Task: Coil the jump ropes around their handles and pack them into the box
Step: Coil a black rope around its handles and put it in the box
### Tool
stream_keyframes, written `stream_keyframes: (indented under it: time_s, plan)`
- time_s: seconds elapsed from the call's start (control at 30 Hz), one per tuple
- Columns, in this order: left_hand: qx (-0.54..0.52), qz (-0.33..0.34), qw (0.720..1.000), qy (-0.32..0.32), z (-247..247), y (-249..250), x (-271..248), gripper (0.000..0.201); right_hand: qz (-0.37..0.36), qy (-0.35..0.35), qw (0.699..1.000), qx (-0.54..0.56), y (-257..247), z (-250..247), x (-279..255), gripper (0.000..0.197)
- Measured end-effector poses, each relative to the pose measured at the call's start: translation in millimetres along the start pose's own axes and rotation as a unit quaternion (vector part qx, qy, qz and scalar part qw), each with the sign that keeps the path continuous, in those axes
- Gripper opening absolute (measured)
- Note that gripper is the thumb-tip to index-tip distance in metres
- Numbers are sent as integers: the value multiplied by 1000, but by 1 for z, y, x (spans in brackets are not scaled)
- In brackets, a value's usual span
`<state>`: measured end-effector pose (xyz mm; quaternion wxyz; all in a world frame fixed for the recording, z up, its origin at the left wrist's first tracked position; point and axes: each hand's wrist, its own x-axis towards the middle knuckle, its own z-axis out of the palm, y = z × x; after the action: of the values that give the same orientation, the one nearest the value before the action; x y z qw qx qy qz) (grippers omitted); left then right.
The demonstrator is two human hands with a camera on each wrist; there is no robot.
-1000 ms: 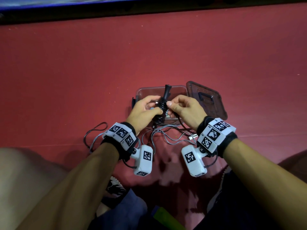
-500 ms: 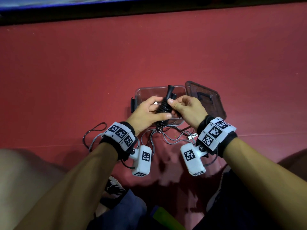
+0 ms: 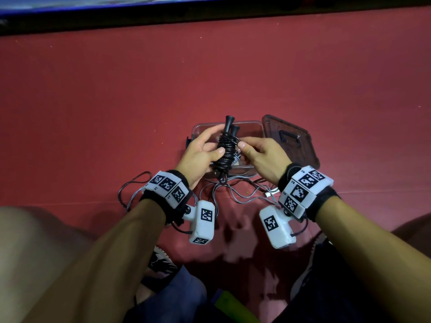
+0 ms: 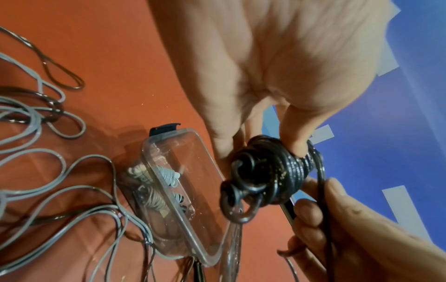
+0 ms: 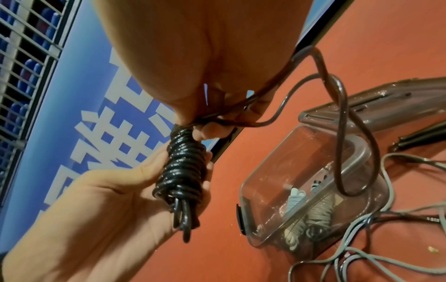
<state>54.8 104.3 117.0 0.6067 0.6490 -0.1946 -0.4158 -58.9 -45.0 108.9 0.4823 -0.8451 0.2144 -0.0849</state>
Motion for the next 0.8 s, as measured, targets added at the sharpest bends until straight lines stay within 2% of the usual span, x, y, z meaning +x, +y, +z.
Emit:
stream_keyframes:
  time_s: [0.23,0.5,0.6,0.7,0.8]
  plan:
    - [-25,-26,999,-19,-3,4,1,51,-1,23,999,35,-4,-5,-1,22]
    - [-47,-27,998,-37,-3,1,3,43,7,33,999,-9,1,-1,0,29]
    - [1,-2,999,-37,3,0,1,47,15,36,999,-22,6,0,1,34]
    - [84,36,996,6,5,-4,4,55,13,30,999,-28,7,3,1,36]
    - [92,48,994,21,3,-7,7,55,14,11,999,-28,6,4,0,30]
